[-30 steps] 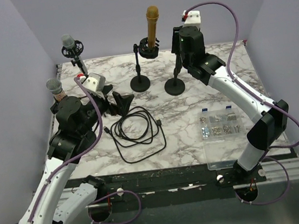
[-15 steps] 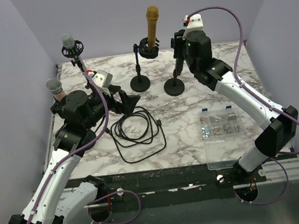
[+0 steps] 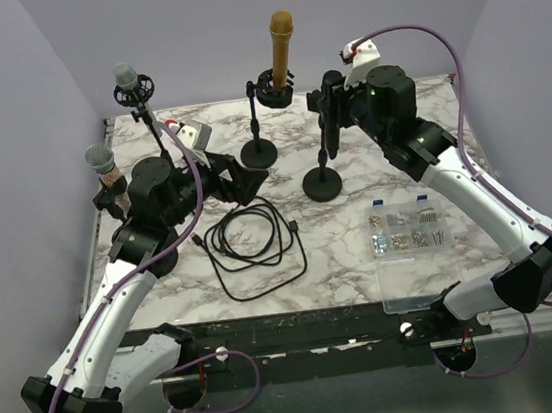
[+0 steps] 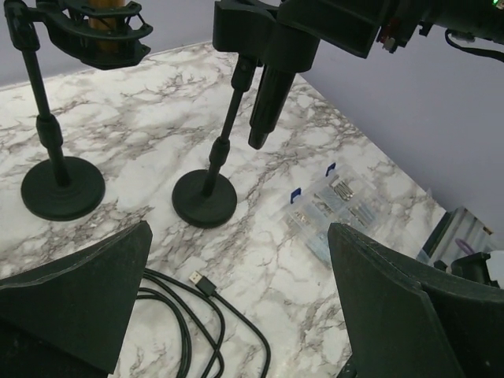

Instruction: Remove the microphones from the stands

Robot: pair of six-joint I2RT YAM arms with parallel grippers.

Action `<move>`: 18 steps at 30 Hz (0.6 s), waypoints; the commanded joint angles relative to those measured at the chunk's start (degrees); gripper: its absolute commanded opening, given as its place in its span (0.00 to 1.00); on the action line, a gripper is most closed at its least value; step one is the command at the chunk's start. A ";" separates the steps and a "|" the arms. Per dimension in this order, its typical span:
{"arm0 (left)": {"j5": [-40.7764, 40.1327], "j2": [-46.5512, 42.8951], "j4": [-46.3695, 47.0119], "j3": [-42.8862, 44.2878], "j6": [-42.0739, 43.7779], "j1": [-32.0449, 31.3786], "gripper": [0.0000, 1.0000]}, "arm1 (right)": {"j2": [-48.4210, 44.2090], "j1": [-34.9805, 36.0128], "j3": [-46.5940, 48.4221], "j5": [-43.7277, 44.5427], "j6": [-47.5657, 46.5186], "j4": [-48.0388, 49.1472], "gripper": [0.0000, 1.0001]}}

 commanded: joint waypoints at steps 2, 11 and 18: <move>2.86 1.94 6.53 2.07 -6.04 -1.36 0.99 | -4.82 -0.41 -1.54 -14.24 -4.64 2.02 0.01; 7.89 11.78 12.69 8.98 -2.87 -2.17 0.99 | -9.87 -0.96 -9.10 -22.73 -3.88 6.23 0.01; 21.19 25.93 10.70 23.35 6.63 -2.16 0.99 | -12.27 -0.90 -11.56 -25.27 -3.10 6.61 0.01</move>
